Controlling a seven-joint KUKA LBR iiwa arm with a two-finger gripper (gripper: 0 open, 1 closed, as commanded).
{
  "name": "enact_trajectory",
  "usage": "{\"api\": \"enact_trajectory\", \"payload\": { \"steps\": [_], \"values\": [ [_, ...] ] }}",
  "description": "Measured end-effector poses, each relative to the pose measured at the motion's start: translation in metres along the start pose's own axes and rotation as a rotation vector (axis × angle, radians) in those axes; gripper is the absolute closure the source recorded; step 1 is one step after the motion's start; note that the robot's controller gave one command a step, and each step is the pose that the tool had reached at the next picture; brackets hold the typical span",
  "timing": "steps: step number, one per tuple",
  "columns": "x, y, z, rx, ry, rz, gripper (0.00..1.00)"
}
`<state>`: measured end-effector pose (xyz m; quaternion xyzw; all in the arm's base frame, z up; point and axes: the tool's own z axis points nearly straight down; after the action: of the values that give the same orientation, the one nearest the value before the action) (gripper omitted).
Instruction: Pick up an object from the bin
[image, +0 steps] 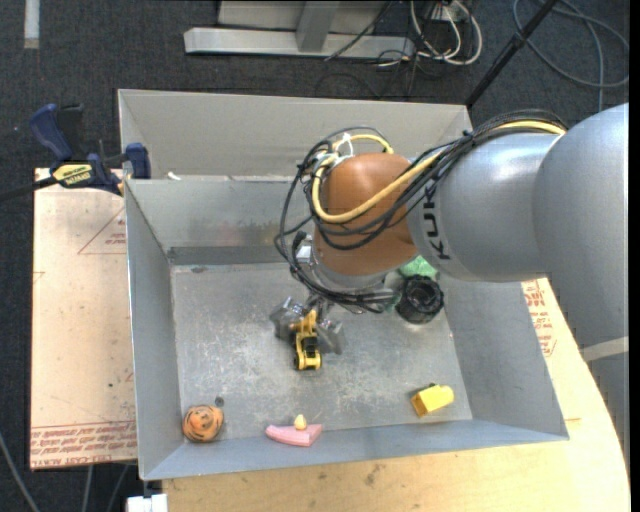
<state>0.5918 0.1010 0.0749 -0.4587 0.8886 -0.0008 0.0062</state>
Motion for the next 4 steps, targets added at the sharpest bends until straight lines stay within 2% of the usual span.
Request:
{"api": "enact_trajectory", "payload": {
  "steps": [4],
  "values": [
    [0.0001, 0.0, 0.0001, 0.0, 0.0, 0.0, 1.0]
  ]
}}
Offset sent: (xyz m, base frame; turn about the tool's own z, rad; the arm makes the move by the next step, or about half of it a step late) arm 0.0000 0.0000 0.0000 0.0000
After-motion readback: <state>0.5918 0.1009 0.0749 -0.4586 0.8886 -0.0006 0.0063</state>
